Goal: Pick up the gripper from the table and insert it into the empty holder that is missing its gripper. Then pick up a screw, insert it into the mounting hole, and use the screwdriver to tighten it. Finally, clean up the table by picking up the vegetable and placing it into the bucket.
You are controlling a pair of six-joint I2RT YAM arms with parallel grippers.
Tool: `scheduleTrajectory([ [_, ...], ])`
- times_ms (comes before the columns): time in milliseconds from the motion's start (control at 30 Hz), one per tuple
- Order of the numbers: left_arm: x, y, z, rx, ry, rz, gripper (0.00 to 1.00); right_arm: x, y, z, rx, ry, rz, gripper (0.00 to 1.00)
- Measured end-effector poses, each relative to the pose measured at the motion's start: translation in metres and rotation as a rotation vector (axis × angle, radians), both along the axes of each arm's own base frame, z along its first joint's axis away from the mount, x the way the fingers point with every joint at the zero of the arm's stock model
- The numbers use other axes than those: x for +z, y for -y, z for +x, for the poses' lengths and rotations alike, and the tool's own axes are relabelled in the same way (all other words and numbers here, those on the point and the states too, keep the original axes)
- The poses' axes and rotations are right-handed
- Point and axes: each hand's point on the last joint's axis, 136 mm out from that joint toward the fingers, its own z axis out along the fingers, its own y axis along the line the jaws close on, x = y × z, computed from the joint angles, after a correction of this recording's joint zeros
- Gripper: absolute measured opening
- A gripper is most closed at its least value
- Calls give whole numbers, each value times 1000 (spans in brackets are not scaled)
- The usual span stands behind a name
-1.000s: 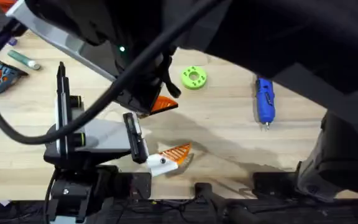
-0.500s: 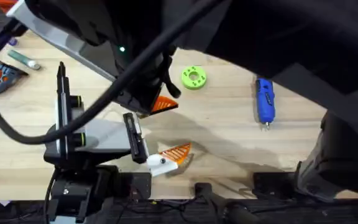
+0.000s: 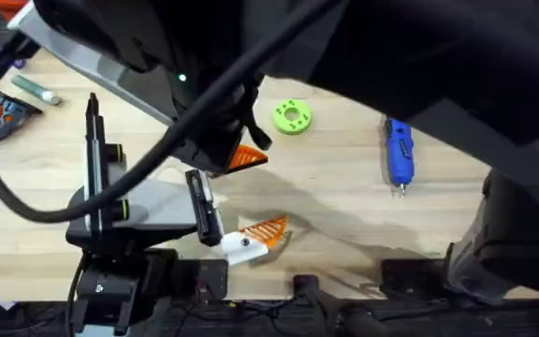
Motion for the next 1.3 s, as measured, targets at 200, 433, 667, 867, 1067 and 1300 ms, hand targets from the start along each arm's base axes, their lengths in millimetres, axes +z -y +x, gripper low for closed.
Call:
scheduleTrajectory([
  [200,0,0,0,0,0,0,985,0,0,0,0,0,0,7],
  [433,0,0,0,0,0,0,985,0,0,0,0,0,0,7],
  [667,0,0,0,0,0,0,986,0,0,0,-3,-1,0,164],
  [867,0,0,0,0,-7,-2,986,0,10,9,-24,26,-30,854],
  [1067,0,0,0,-2,-8,-3,985,1,11,10,-27,31,-30,883],
  [1300,0,0,0,-2,-8,-3,985,1,11,10,-28,33,-31,886],
])
